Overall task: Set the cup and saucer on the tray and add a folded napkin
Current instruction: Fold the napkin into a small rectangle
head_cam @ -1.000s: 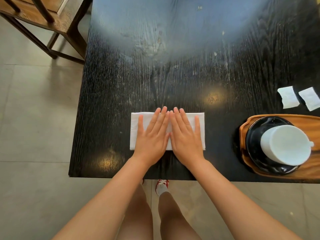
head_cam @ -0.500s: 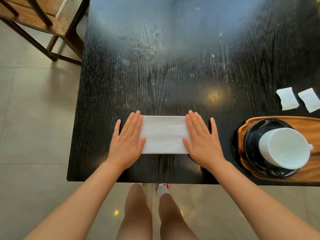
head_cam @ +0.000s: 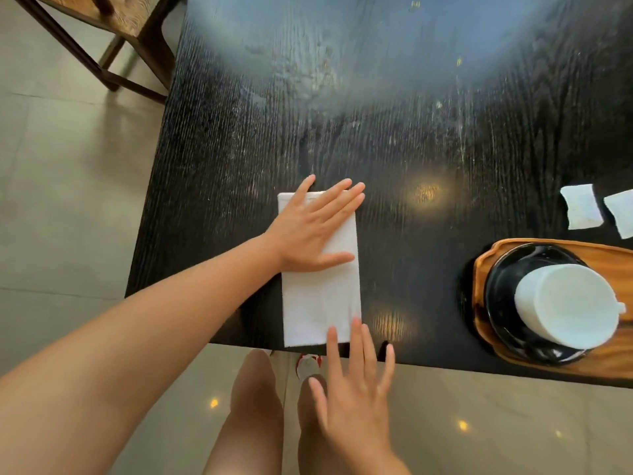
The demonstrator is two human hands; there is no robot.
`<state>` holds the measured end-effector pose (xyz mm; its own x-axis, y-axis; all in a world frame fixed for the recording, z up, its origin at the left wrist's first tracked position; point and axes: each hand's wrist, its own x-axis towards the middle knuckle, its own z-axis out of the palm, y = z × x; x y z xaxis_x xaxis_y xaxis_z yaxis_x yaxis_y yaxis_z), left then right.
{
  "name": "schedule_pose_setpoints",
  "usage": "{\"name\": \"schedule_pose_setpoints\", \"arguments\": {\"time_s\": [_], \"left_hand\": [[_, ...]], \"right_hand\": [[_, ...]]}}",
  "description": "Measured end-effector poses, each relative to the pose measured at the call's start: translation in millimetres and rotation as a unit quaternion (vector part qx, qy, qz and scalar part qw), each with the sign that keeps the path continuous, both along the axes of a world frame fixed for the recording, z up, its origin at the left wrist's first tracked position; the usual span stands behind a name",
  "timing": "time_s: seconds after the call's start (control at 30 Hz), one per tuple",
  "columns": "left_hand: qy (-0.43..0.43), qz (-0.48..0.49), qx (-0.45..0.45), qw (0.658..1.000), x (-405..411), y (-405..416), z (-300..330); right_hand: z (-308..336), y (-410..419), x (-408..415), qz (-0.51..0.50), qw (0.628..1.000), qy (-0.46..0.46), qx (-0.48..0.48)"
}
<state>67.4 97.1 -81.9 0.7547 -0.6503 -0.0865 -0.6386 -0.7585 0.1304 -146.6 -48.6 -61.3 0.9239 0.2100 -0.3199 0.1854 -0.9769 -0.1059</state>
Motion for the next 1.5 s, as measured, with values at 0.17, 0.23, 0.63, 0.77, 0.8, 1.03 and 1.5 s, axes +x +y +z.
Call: {"name": "schedule_pose_setpoints", "arguments": {"time_s": [0.17, 0.23, 0.63, 0.77, 0.8, 1.03, 1.5], "left_hand": [[0.002, -0.091, 0.010, 0.996, 14.7, -5.4, 0.8], [-0.007, -0.098, 0.008, 0.995, 15.8, -5.3, -0.1], [-0.009, -0.088, 0.002, 0.996, 12.4, -4.5, 0.7], [0.005, -0.070, -0.043, 0.997, 2.5, 1.0, 9.3], [0.011, -0.058, -0.067, 0.996, -4.0, 6.3, 11.9], [0.073, -0.084, -0.135, 0.985, -67.2, 81.9, 15.4], [-0.012, 0.006, -0.190, 0.982, -83.0, 69.8, -3.5]], "right_hand": [[-1.4, -14.9, -2.2, 0.090, 0.994, -0.057, 0.024], [-2.2, -22.8, 10.0, 0.120, 0.985, -0.108, 0.051], [10.9, -48.7, 86.9, 0.331, 0.910, -0.184, 0.168], [10.6, -47.6, 95.8, 0.353, 0.904, -0.160, 0.182], [11.1, -47.4, 97.7, 0.351, 0.907, -0.143, 0.183], [17.2, -44.7, 102.5, 0.283, 0.930, -0.076, 0.222], [2.8, -69.7, 111.6, 0.275, 0.948, -0.046, 0.156]]}}
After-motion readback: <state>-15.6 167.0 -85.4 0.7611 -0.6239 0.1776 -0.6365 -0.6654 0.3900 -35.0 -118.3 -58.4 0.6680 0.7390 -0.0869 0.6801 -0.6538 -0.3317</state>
